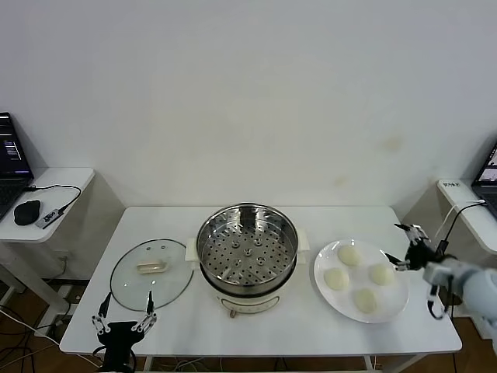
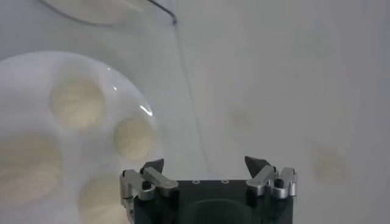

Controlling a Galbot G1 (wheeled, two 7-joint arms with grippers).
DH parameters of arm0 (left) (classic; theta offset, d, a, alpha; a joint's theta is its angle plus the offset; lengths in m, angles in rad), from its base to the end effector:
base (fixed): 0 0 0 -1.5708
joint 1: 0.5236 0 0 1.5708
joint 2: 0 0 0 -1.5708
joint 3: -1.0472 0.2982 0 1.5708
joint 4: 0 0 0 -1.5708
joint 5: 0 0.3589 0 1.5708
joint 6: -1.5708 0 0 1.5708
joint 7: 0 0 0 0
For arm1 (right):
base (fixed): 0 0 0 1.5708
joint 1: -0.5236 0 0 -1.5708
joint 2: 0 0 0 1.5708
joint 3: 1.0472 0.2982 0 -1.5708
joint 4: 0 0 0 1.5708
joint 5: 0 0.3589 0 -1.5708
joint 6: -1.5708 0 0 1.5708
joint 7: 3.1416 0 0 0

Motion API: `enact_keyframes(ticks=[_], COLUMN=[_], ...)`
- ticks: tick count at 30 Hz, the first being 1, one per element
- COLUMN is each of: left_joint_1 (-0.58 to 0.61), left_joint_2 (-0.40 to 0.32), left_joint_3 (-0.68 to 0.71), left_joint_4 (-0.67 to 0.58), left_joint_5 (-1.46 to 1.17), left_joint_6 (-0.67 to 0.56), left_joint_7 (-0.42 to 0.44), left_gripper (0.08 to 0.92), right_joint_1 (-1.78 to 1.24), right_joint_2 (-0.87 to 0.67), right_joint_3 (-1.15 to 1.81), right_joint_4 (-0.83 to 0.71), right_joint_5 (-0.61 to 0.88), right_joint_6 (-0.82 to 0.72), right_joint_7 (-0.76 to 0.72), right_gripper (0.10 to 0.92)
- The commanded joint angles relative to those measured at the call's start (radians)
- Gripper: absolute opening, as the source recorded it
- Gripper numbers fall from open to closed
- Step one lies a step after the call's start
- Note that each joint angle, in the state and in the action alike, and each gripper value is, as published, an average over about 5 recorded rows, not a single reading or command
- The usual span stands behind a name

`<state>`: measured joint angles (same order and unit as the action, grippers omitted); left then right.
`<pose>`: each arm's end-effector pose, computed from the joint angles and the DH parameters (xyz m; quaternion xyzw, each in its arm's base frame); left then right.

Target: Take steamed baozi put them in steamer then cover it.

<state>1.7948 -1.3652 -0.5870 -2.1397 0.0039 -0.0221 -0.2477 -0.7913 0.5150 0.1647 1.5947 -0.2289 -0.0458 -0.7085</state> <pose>0.1542 0.0402 -0.2776 0.0837 -0.9885 -0.1103 0.0613 0.3889 -0.1900 -0.1591 0.3475 -0.7149 0.5763 0.1896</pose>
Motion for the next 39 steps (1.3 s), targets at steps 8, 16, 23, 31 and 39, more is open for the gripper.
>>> enact_keyframes(ticks=[8,16,23,31,39], left_joint_1=[-0.018,-0.024,-0.026,-0.028,-0.03], left_joint_2=[-0.003,-0.001,-0.003,-0.002,-0.002], left_joint_3=[-0.015,-0.028,-0.036,-0.039,-0.04], left_joint_4=[0.001,0.003,0.005,0.008,0.011], left_joint_5=[0.001,-0.002,-0.001,0.001,0.001], left_joint_6=[0.01,0.014,0.014,0.014,0.013], left_joint_7=[-0.001,0.001,0.001,0.002,0.001], left_gripper=[0.823,0.823,0.823,0.823,0.823], right_joint_1=[0.811,0.816,0.793,0.775,0.769], right_joint_2=[0.024,0.139,0.241,0.288,0.303], right_joint_3=[-0.949,-0.977,-0.958,-0.955,-0.956], right_joint_4=[-0.373,-0.487,-0.571,-0.618,-0.634], right_joint_5=[0.176,0.153,0.123,0.092,0.069], right_joint_6=[-0.001,-0.002,-0.003,-0.006,-0.009], right_joint_7=[-0.28,-0.27,-0.238,-0.227,-0.22], right_gripper=[0.823,0.823,0.823,0.823,0.811])
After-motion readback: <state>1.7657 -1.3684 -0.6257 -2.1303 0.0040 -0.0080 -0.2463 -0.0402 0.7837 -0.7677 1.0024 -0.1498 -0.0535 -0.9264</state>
